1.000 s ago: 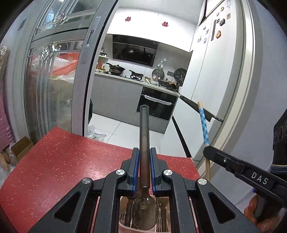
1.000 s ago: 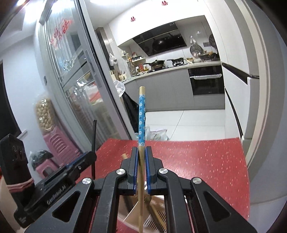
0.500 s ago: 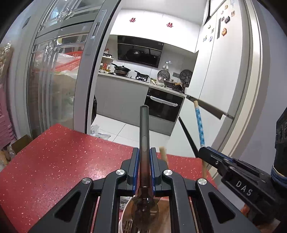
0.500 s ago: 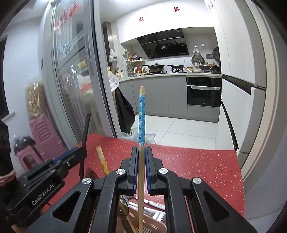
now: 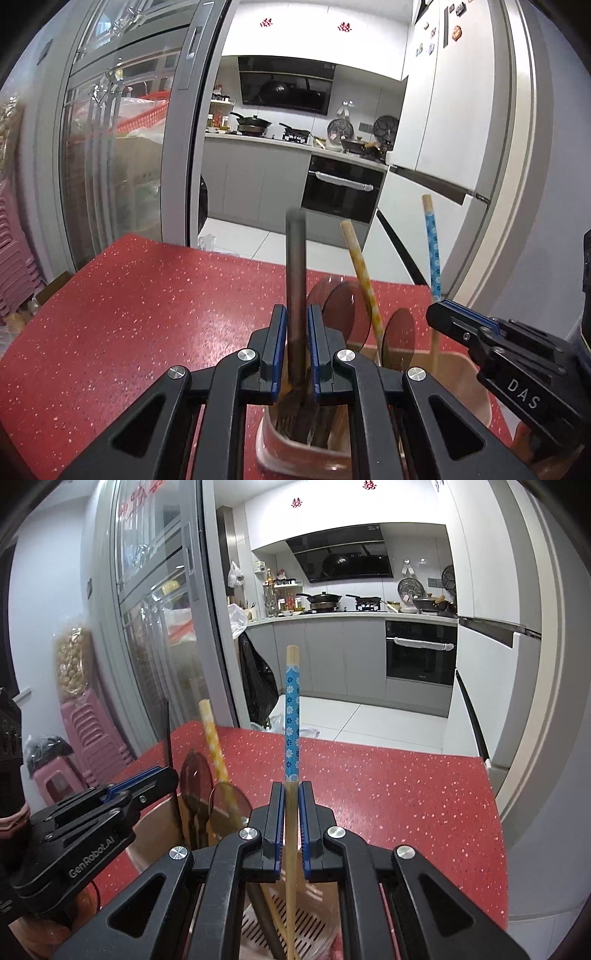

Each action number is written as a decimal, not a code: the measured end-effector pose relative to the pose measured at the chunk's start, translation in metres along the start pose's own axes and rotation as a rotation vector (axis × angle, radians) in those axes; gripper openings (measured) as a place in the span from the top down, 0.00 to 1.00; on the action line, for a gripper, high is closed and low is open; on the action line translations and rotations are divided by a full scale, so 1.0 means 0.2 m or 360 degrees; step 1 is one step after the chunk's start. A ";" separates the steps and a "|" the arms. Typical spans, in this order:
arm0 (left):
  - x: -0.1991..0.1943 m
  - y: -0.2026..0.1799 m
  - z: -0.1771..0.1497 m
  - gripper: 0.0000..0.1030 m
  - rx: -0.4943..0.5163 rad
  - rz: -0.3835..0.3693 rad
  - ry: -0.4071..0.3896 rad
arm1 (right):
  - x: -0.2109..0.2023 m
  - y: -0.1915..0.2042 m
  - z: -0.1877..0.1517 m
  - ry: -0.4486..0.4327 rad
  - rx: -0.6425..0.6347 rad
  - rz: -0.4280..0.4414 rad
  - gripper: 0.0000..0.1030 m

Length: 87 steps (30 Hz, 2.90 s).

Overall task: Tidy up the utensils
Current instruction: 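Open both tools to release the spoon and chopstick into the caddy, then move both tools back over the remaining spoon and wooden chopsticks, then grasp the dark spoon handle with the left tool while the right tool grasps a wooden chopstick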

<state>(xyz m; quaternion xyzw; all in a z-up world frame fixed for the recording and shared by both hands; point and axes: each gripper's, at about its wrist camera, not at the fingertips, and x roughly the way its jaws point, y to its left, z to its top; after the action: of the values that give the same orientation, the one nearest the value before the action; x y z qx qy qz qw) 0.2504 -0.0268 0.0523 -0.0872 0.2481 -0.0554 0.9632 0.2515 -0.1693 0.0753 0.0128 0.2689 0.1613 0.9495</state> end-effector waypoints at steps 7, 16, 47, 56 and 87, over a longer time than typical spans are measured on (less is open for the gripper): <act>-0.02 -0.02 -0.03 0.65 0.0033 0.0006 0.0079 | -0.02 0.00 -0.04 0.0071 0.0018 0.0023 0.92; -0.12 -0.01 -0.07 0.65 0.0032 -0.0003 0.0143 | -0.03 -0.02 -0.04 0.0153 0.0063 0.0071 0.91; -0.52 0.32 -0.58 0.64 -0.0024 0.0237 0.0553 | -0.42 0.18 -0.44 0.0469 0.0230 0.0156 0.33; -0.61 0.39 -0.68 0.00 0.0068 0.0281 0.0541 | -0.38 0.20 -0.66 0.0690 0.0341 0.0105 0.33; -0.51 0.59 -0.84 0.00 0.0353 0.0189 0.0885 | -0.16 0.43 -0.84 0.1025 0.0192 -0.0004 0.35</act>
<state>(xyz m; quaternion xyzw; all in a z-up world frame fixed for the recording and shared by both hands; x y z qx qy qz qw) 0.0873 0.0808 -0.0684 0.0517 0.4994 -0.0473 0.8636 0.1142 -0.1083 -0.0433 0.0171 0.5644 0.1397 0.8134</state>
